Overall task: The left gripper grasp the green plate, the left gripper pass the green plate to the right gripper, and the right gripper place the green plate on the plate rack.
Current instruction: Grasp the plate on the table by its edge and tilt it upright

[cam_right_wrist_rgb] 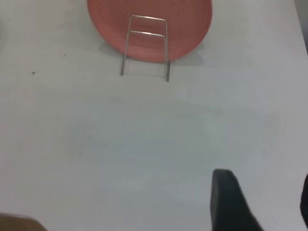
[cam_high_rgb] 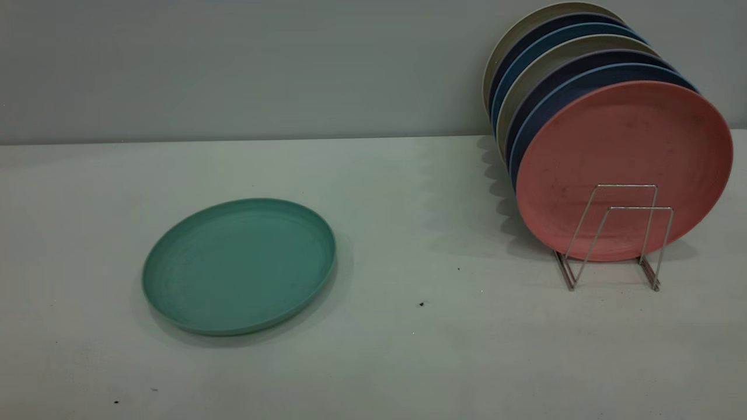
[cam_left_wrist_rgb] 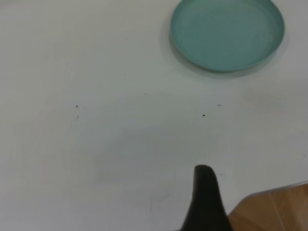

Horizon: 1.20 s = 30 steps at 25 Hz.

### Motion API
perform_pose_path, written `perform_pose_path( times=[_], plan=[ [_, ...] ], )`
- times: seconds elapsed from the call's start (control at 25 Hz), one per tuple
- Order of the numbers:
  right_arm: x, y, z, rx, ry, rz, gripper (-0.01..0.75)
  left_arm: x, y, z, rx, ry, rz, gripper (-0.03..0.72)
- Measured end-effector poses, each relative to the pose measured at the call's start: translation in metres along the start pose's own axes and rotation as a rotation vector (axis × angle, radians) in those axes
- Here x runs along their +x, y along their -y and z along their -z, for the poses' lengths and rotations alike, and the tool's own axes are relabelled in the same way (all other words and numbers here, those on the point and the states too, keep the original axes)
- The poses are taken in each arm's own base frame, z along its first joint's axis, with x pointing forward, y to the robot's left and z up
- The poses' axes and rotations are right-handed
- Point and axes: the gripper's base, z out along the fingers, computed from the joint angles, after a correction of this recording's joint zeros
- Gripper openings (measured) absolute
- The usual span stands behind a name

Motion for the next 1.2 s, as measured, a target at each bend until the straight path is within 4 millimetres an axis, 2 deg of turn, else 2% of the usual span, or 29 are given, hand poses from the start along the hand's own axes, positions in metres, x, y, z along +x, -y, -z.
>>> perform_pose_path(
  times=[1.2],
  plan=[
    [0.0, -0.0004, 0.0, -0.004, 0.0, -0.002, 0.377, 0.0003, -0.0017, 0.0, -0.019, -0.004, -0.026, 0.568]
  ],
)
